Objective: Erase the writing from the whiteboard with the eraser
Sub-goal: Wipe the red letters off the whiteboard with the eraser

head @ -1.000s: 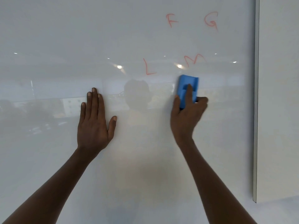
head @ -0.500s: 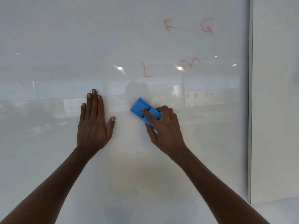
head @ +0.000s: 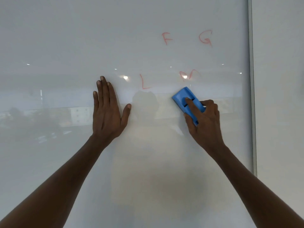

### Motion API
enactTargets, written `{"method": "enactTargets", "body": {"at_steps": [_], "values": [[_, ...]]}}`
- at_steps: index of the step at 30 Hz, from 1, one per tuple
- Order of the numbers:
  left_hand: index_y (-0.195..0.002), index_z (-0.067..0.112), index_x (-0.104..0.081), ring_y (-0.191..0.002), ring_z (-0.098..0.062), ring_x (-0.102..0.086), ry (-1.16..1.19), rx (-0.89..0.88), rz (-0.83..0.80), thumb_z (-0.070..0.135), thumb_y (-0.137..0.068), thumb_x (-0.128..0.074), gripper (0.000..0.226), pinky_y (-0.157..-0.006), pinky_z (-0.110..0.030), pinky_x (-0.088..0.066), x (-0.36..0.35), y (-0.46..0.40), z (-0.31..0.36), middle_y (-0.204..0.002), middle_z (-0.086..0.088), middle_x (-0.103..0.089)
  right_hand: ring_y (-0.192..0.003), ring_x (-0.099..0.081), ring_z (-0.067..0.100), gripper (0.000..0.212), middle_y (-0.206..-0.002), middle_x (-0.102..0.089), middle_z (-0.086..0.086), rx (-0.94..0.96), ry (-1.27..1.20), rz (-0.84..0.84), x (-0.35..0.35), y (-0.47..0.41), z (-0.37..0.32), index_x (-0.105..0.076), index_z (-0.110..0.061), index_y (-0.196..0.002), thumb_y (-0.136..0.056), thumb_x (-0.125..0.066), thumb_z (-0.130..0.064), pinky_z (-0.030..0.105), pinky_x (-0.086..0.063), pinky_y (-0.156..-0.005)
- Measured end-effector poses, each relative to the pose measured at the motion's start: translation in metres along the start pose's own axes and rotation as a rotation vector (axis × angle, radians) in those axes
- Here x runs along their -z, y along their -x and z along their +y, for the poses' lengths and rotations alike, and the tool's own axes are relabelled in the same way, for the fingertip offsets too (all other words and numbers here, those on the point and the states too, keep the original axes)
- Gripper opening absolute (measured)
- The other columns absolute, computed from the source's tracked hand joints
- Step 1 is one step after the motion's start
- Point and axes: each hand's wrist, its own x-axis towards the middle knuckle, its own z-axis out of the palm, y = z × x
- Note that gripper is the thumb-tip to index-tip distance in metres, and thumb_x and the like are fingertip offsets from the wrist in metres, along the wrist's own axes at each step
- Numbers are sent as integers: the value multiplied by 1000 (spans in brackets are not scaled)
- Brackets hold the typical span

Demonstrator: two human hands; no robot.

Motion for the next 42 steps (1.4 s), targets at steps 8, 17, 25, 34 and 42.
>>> {"method": "enactTargets", "body": {"at_steps": [8, 17, 25, 34, 42], "values": [[-163, -2, -7, -162, -29, 4, -79, -27, 19, 63, -102, -34, 93, -131, -42, -2, -12, -4, -2, -173, -20, 1, -116, -50, 33, 48, -132, -51, 20, -86, -14, 70, 6, 12, 41, -48, -19, -143, -97, -57, -25, 46, -38, -98], [-163, -4, -9, -162, -30, 3, -126, -21, 25, 66, -101, -35, 97, -131, -41, -2, -12, -3, 1, -173, -21, 0, -126, -47, 39, 44, -145, -47, 17, 271, 56, 33, 12, -47, 60, -56, -17, -137, -94, -55, -7, 53, -39, -101], [-163, -3, -8, -162, -31, 2, -124, -24, 22, 65, -101, -34, 96, -131, -41, -2, -12, -3, 1, -173, -21, 0, -118, -49, 39, 44, -144, -47, 14, 266, 125, 83, 16, -118, 67, -52, -19, -140, -96, -49, -12, 47, -36, -100], [-163, -3, -9, -162, -30, 2, -123, -32, 40, 66, -102, -33, 95, -131, -38, 0, -12, -3, 1, -173, -20, -1, -117, -47, 36, 45, -147, -45, 6, 130, 132, 97, 29, -190, 75, -47, -25, -144, -99, -48, -24, 43, -39, -101], [-163, -2, -8, -162, -29, 2, -113, -28, 47, 66, -103, -30, 94, -131, -39, -1, -13, -2, 0, -174, -19, 0, -127, -41, 33, 50, -145, -44, 11, -43, 102, 120, 31, -223, 81, -39, -26, -148, -99, -46, -33, 39, -33, -103]]}}
